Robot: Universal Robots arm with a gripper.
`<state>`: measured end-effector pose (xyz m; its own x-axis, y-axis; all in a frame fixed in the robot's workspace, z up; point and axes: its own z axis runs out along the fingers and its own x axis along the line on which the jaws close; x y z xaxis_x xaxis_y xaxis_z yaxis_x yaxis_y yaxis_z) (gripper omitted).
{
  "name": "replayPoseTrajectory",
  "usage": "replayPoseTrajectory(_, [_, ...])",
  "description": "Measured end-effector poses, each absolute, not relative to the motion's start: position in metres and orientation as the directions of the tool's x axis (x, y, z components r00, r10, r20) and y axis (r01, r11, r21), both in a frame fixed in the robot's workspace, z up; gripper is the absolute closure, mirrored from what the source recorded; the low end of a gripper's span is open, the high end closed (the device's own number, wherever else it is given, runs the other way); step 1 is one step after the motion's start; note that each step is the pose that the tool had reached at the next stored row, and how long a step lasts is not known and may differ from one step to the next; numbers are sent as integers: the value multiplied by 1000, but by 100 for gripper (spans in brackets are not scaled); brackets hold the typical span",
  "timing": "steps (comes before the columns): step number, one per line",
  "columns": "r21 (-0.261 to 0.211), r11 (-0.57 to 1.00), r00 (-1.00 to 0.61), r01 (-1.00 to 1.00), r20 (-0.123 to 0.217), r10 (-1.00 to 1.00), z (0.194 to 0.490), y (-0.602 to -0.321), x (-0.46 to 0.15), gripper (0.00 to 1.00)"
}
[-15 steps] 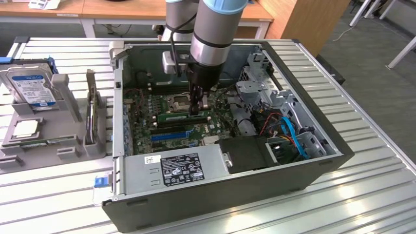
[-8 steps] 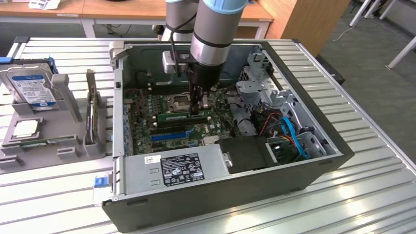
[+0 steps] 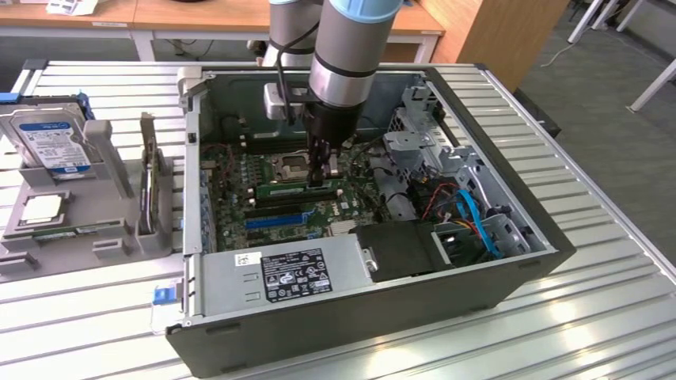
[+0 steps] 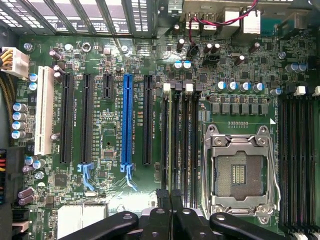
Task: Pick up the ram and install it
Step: 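Insert the ram into the slot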
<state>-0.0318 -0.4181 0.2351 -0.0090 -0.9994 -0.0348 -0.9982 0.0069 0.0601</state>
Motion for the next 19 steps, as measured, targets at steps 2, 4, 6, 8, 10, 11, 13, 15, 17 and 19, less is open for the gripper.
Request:
replayPoseTrajectory(2, [60, 7, -9, -998, -35, -999, 235, -418, -32, 89])
replayPoseTrajectory(4, [60, 7, -9, -998, -35, -999, 235, -418, -32, 89])
replayPoseTrajectory(6, [60, 7, -9, -998, -35, -999, 235, -419, -32, 89])
replayPoseTrajectory(8, [60, 7, -9, -998, -35, -999, 235, -419, -32, 89])
replayPoseTrajectory(10, [60, 7, -9, -998, -35, -999, 235, -420, -32, 89])
replayPoseTrajectory(11, [60, 7, -9, -998, -35, -999, 235, -420, -32, 89])
replayPoseTrajectory(13, [60, 7, -9, -998, -35, -999, 235, -421, -32, 89])
replayPoseTrajectory(15, [60, 7, -9, -998, -35, -999, 235, -421, -32, 89])
replayPoseTrajectory(17, [59, 7, -9, -998, -35, -999, 235, -421, -33, 89])
replayPoseTrajectory(19, [59, 7, -9, -998, -35, -999, 235, -421, -33, 89])
